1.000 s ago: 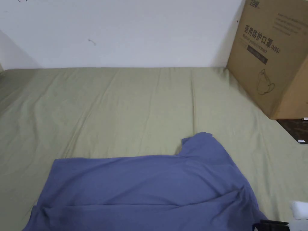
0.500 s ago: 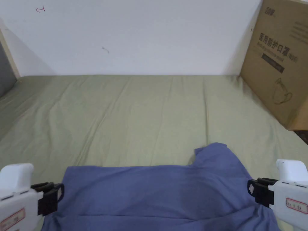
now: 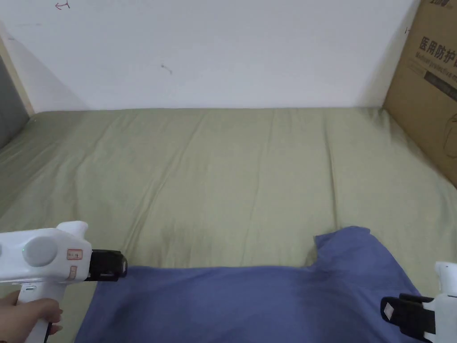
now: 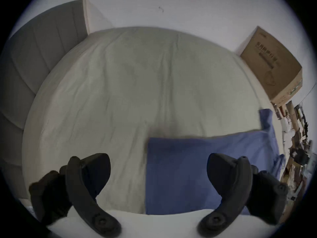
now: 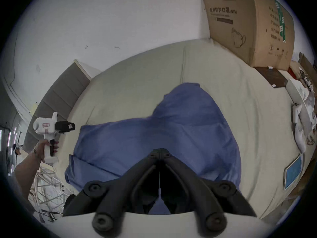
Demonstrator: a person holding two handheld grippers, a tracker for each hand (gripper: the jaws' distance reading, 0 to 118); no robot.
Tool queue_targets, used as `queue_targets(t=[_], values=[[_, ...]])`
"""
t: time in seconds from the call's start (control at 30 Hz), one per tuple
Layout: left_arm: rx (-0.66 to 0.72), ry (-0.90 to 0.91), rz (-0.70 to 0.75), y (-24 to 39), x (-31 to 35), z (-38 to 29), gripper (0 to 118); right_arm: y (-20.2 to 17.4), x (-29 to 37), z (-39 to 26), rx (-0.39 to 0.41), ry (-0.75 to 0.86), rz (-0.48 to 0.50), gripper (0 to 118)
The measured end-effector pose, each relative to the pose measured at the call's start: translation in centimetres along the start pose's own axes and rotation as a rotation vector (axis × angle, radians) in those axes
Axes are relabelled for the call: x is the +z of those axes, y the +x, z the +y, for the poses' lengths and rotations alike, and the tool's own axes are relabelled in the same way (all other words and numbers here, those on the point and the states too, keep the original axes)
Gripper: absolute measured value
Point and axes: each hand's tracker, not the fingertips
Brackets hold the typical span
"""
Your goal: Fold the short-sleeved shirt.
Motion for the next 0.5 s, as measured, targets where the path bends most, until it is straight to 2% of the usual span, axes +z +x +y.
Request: queue_targets(t=[0.17,0.23,0.27,0.3,0.33,0.37,0.4,0.43,0.47,0.5], values=[[-0.026,-0.078,-0.049,0.8,-4.4,-1.2,114,2.2,-0.8,0.1,-0.032,-0.035,-0.039,0],[-0.161,-0.051,0.03,2.4,-4.5,-1.8,116,2.9,-1.3,0.8,-0.037,-0.036,-0.051,0],[-0.176,-0.04,0.01,2.4,-3.3,-1.6,114,3.3,-1.7,1.3,-0.034,-0.03,-0.064,0],[-0.181,-0.011,0.002,3.2,-2.3,-2.2,108,3.3,-2.0,2.1,-0.025,-0.023,-0.08,0],[-0.184,0.022,-0.017,3.5,-1.2,-2.1,94,3.6,-2.5,3.1,-0.024,-0.018,-0.088,0],[-0.185,0.055,-0.034,3.8,-0.1,-2.0,57,4.0,-3.2,4.3,-0.028,-0.012,-0.09,0],[-0.182,0.075,-0.064,4.0,0.9,-1.9,14,4.5,-4.1,5.5,-0.038,-0.007,-0.09,0],[-0.168,0.114,-0.085,3.2,2.1,-1.4,3,5.2,-5.3,7.0,-0.061,-0.012,-0.09,0],[-0.176,0.11,-0.074,3.4,2.9,-1.3,3,5.7,-6.4,8.4,-0.08,-0.031,-0.1,12],[-0.181,0.104,-0.083,3.6,3.7,-1.2,3,6.2,-8.0,9.8,-0.092,-0.054,-0.117,38]])
